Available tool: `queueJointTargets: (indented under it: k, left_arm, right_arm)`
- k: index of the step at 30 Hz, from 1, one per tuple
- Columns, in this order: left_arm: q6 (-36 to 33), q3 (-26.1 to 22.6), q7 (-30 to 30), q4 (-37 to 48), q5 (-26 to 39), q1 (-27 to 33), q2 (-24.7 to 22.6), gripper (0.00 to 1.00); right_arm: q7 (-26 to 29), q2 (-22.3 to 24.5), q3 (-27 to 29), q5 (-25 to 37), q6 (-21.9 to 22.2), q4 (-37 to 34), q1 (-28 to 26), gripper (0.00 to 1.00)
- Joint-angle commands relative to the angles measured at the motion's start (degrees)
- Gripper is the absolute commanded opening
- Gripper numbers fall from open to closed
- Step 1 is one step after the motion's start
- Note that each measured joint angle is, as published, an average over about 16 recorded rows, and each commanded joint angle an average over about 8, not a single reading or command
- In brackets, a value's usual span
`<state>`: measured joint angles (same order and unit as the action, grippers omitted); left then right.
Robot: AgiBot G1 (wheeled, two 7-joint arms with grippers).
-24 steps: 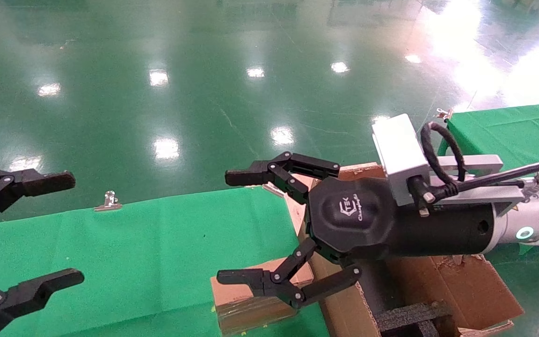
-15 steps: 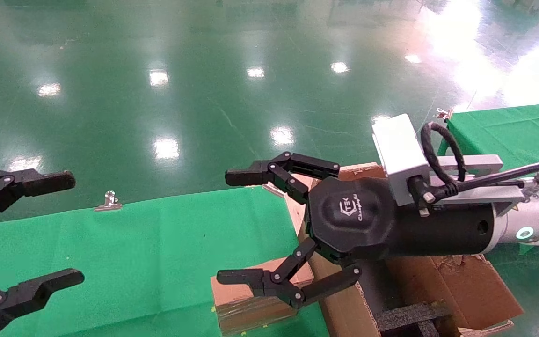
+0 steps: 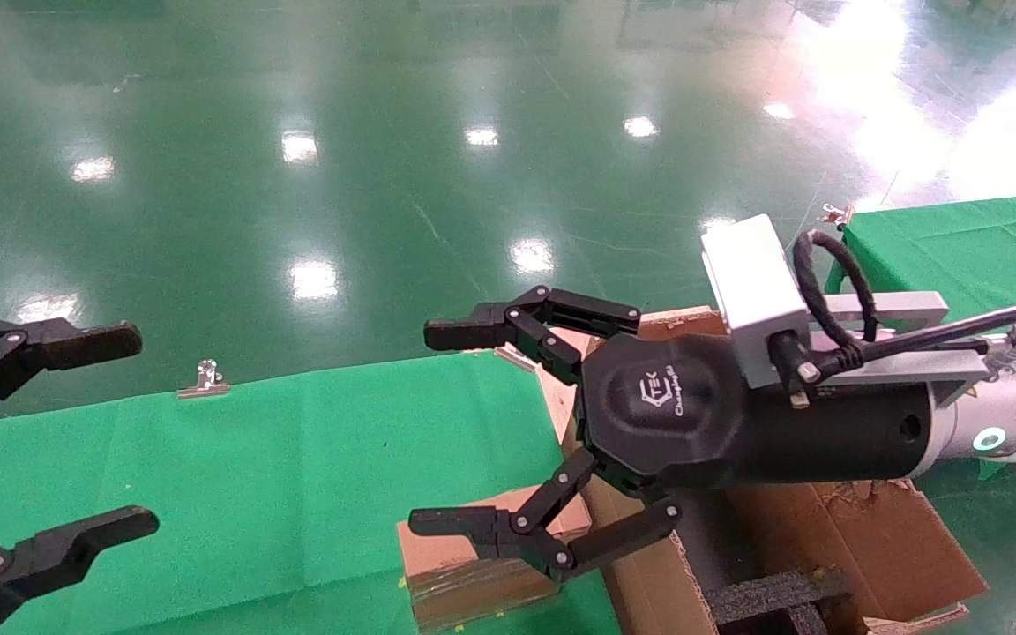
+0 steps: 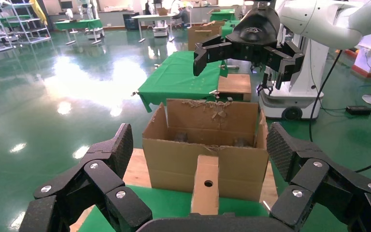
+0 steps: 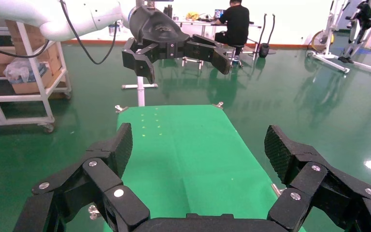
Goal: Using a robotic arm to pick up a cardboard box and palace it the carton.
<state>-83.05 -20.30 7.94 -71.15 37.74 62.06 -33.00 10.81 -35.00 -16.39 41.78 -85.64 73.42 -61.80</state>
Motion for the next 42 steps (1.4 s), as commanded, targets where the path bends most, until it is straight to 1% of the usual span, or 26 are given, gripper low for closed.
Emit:
queueJointTargets:
  k: [1, 2, 3, 10, 14, 18, 23, 31, 42]
  left_arm:
    - [0.0, 0.0, 0.0, 0.0, 0.0, 0.0, 0.0, 0.14]
    - [0.0, 0.0, 0.0, 0.0, 0.0, 0.0, 0.0, 0.05]
    - [0.0, 0.0, 0.0, 0.0, 0.0, 0.0, 0.0, 0.0]
    - [0.0, 0.0, 0.0, 0.0, 0.0, 0.0, 0.0, 0.0]
    - [0.0, 0.0, 0.0, 0.0, 0.0, 0.0, 0.0, 0.0]
    - [0.0, 0.0, 0.0, 0.0, 0.0, 0.0, 0.0, 0.0]
    - [0.0, 0.0, 0.0, 0.0, 0.0, 0.0, 0.0, 0.0]
    - [0.0, 0.0, 0.0, 0.0, 0.0, 0.0, 0.0, 0.0]
    - [0.0, 0.0, 0.0, 0.0, 0.0, 0.0, 0.0, 0.0]
  right_arm:
    - [0.0, 0.0, 0.0, 0.0, 0.0, 0.0, 0.0, 1.0]
    - [0.0, 0.0, 0.0, 0.0, 0.0, 0.0, 0.0, 1.0]
    - [0.0, 0.0, 0.0, 0.0, 0.0, 0.0, 0.0, 1.0]
    - [0.4, 0.2, -0.2, 0.3, 0.1, -0.1, 0.1, 1.0]
    - [1.5, 1.0, -1.3, 3.2, 0.7, 0.5, -0.3, 1.0]
    - [2.8, 1.5, -3.6, 9.0, 1.5, 1.8, -1.8, 1.0]
    - [4.1, 0.2, -7.2, 17.4, 1.5, 2.7, -5.4, 1.0]
    - [5.2, -4.9, -13.7, 31.3, 0.3, 2.6, -12.0, 1.0]
    - [4.5, -11.2, -20.6, 45.1, -1.0, 1.9, -17.6, 1.0]
